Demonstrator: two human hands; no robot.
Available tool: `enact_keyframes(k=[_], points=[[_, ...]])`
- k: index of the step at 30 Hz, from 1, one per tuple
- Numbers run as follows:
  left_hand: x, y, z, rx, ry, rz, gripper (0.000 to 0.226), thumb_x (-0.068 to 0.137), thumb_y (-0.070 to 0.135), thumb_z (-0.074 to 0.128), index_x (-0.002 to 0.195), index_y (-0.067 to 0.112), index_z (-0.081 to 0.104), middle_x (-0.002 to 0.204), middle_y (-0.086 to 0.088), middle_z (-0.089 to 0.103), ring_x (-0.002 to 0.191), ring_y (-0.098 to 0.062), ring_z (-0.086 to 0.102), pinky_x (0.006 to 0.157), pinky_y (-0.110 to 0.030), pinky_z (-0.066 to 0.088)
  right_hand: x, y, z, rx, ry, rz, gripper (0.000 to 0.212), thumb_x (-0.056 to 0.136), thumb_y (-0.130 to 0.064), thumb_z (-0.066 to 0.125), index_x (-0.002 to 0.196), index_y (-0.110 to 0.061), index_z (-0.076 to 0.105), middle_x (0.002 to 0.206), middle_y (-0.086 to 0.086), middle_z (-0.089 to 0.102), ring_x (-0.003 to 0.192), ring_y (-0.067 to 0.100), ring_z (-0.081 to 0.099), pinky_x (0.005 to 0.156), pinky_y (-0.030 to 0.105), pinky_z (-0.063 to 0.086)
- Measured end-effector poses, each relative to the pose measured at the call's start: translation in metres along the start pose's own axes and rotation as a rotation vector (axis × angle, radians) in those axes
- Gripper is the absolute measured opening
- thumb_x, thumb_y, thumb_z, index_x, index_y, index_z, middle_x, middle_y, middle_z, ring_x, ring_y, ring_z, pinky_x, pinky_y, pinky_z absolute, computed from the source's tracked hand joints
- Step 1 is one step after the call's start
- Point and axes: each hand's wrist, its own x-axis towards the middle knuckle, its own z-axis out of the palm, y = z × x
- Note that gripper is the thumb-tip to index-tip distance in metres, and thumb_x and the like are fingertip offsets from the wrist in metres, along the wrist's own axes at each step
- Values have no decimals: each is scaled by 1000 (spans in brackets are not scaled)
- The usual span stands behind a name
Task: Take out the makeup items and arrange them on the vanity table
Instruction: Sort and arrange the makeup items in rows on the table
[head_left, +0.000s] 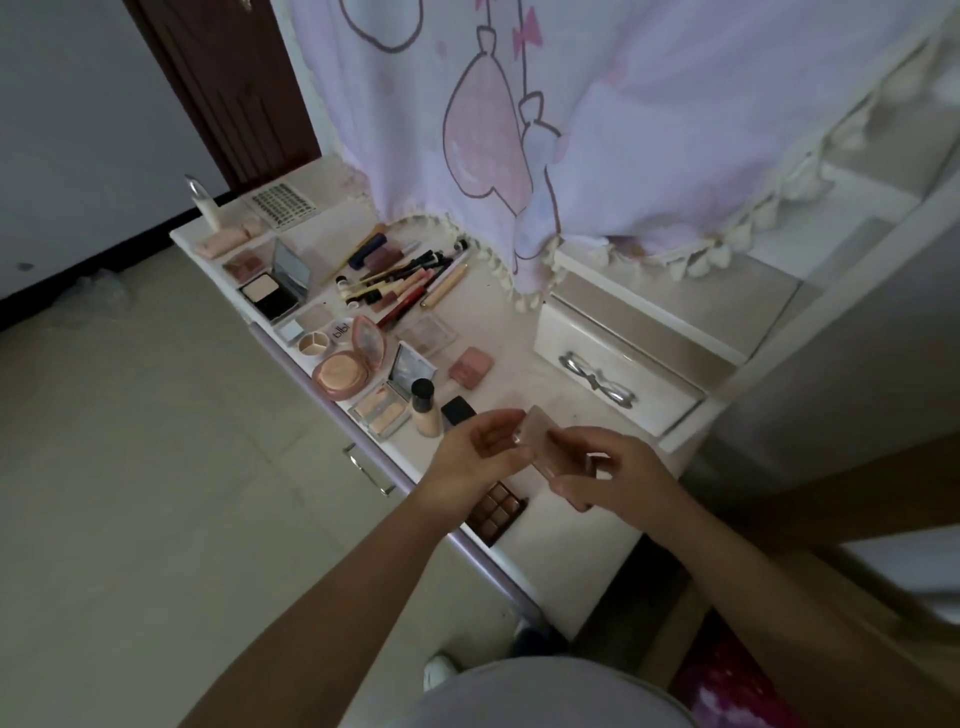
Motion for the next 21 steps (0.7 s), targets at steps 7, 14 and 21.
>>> enact_keyframes(k=[7, 14, 21], points=[[-16, -11, -4, -86, -5, -35, 33, 70, 7, 61, 102, 12, 61, 83, 1, 68, 78, -12, 65, 79, -26, 51, -4, 7, 5, 117, -34, 85, 39, 78, -8, 64, 113, -24, 60, 92, -15, 64, 85, 1, 61, 57, 8, 48], [-41, -51, -17, -80, -42, -237, 41, 82, -19, 48, 106, 12, 60, 77, 5, 74, 73, -7, 70, 68, -19, 56, -15, 33, -13, 494, -36, 373, 35, 75, -34, 53, 98, -11, 65, 101, 12, 67, 98, 26, 61, 86, 36, 49], [-51, -108, 1, 42, 46, -443, 32, 80, -17, 55, 105, 2, 60, 89, -6, 66, 63, -1, 67, 64, -16, 55, -32, 96, 10, 554, 46, 616, 36, 97, -30, 29, 94, -16, 62, 101, 5, 64, 94, 20, 60, 86, 36, 44]])
